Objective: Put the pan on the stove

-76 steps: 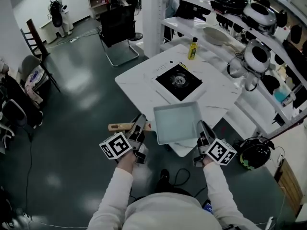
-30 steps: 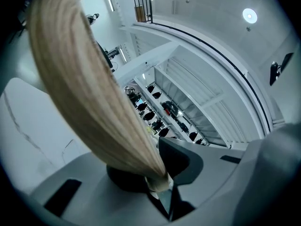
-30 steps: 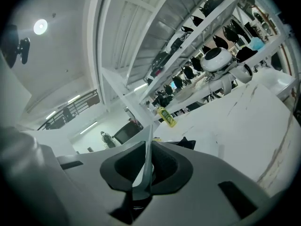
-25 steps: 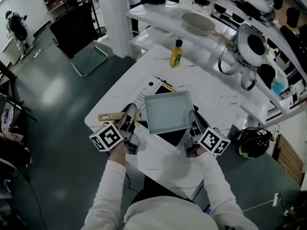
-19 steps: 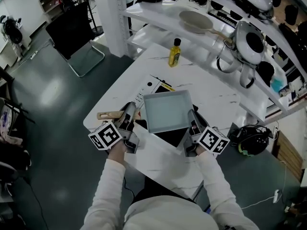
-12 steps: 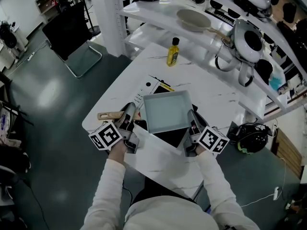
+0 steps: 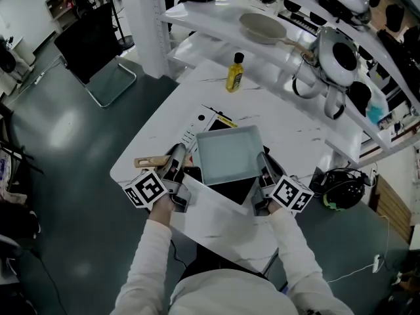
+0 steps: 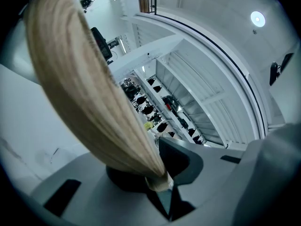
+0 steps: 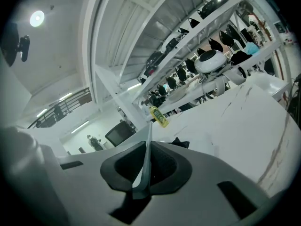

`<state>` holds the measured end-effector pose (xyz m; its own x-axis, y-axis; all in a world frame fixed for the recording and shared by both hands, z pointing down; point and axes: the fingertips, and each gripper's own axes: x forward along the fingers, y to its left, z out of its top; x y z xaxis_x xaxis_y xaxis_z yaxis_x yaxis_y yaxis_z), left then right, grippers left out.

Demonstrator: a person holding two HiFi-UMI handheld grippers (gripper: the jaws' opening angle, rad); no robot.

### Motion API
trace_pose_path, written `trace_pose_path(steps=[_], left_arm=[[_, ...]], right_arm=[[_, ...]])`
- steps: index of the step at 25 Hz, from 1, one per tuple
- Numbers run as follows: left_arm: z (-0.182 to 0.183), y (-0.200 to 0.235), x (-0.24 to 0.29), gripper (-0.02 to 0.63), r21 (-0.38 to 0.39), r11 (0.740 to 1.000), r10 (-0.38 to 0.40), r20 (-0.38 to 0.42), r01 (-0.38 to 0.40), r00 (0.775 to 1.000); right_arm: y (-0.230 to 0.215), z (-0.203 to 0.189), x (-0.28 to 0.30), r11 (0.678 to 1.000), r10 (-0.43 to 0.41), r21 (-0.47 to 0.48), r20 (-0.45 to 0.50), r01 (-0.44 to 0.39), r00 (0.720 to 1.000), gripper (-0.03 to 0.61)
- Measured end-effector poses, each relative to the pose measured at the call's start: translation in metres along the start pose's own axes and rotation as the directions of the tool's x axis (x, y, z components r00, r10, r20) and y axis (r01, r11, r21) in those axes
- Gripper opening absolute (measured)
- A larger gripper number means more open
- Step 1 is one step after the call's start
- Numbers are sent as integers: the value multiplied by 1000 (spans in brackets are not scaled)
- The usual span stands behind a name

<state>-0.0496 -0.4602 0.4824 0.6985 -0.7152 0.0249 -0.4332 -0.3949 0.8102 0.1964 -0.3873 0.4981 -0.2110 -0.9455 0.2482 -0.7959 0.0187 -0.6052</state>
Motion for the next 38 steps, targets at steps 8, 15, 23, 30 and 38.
trace_pose_path(steps=[8,15,23,30,38], left_arm=[[1,4,5,93,24,1000,12,2,-12,1000],[-3,3,3,132,62,997,49,-16,-48,999],[2,6,-8,186,106,990,99,1,-99,995],[2,10,-25,190,108,982,155,32,-157,987],[-2,8,-46,190,106,975,188,67,-195,980]], right_arm=[[-2,4,3,999,16,-29,5,-16,1000,51],[-3,5,2,999,32,-28,5,-32,999,51],[-2,7,0,998,40,-41,3,-39,999,51],[-3,5,0,997,34,-67,-11,-34,999,51],[-3,6,-7,996,63,-63,-18,-64,998,85]])
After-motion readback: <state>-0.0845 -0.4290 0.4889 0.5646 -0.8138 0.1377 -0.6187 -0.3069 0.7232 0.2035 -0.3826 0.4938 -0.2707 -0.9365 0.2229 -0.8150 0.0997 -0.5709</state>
